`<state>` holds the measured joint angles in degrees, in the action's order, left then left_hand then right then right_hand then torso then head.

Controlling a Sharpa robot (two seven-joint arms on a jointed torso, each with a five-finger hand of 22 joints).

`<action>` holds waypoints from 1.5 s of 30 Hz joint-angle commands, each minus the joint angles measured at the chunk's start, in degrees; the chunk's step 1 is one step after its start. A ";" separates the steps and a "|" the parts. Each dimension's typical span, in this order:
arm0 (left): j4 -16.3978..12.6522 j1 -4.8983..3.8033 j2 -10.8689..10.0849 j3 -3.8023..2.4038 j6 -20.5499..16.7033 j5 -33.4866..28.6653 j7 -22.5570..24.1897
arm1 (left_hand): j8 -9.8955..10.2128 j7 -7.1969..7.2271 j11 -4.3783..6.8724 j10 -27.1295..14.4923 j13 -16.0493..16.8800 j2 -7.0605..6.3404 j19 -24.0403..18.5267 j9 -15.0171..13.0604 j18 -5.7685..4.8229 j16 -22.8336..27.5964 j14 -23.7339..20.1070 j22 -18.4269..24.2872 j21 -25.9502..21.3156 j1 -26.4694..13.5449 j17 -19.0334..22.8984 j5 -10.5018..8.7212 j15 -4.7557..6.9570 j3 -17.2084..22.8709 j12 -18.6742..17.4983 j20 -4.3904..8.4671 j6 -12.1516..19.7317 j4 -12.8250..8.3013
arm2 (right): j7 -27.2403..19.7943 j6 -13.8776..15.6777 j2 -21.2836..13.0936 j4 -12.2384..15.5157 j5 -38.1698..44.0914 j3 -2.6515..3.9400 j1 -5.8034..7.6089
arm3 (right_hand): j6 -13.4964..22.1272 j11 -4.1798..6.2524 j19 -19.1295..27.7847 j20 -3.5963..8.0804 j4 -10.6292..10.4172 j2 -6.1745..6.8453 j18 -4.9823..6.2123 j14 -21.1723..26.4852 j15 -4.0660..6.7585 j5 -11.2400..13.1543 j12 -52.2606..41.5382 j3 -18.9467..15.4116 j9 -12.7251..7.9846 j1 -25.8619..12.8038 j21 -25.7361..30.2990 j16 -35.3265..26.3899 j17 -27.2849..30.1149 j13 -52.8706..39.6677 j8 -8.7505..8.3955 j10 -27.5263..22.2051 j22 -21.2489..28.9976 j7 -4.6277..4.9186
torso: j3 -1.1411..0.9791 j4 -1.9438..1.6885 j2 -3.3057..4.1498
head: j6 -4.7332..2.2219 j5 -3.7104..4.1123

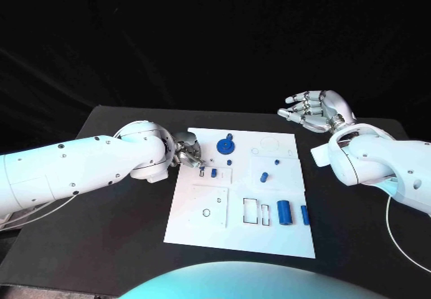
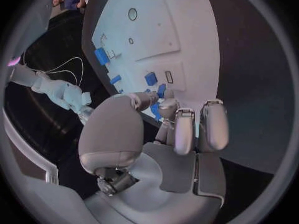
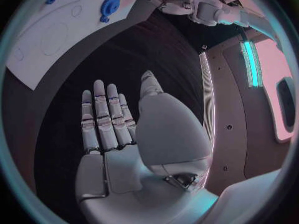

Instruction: Assemble the parts on the task board

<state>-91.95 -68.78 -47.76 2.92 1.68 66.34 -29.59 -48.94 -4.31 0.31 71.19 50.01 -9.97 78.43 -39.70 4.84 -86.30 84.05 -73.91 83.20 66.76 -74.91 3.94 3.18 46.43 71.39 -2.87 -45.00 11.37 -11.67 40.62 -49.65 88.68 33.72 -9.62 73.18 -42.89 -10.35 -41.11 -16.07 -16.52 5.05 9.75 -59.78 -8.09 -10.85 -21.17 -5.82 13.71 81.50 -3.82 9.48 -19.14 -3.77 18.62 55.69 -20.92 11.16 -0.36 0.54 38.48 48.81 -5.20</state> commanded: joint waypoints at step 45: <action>0.53 0.62 0.80 1.01 4.76 2.33 -0.04 | -0.28 0.37 0.09 0.55 0.19 0.19 0.52 -0.07 -1.18 -0.29 4.10 -0.12 0.37 -0.14 -8.20 0.55 0.48 9.87 0.18 0.06 -0.42 -9.30 | -0.63 -0.92 -0.09 -0.09 0.21 0.01 -0.09 | -0.28 -0.34 0.45 -0.10 -0.06 -0.22 0.80 -0.14 -0.44 0.03 0.24 0.39 -0.15 -0.79 0.24 -0.37 0.18 0.09 0.38 0.17 0.26 3.31 | 0.02 -0.02 0.00 | 0.22 -0.08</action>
<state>-91.25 -68.32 -47.04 3.85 4.72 68.44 -29.67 -49.02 -4.21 0.50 71.38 50.14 -10.11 78.63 -39.73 3.93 -86.30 84.04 -74.04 83.38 66.63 -74.91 4.12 3.17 46.59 71.39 -2.67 -45.48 11.52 -11.71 40.45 -49.74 88.59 33.68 -9.62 73.13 -42.89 -10.35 -41.11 -16.08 -16.52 4.82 9.75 -59.78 -8.09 -10.85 -21.17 -5.82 13.65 81.27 -3.82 9.48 -19.01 -3.78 18.62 55.68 -20.75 11.15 -0.35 0.54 38.47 49.03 -5.26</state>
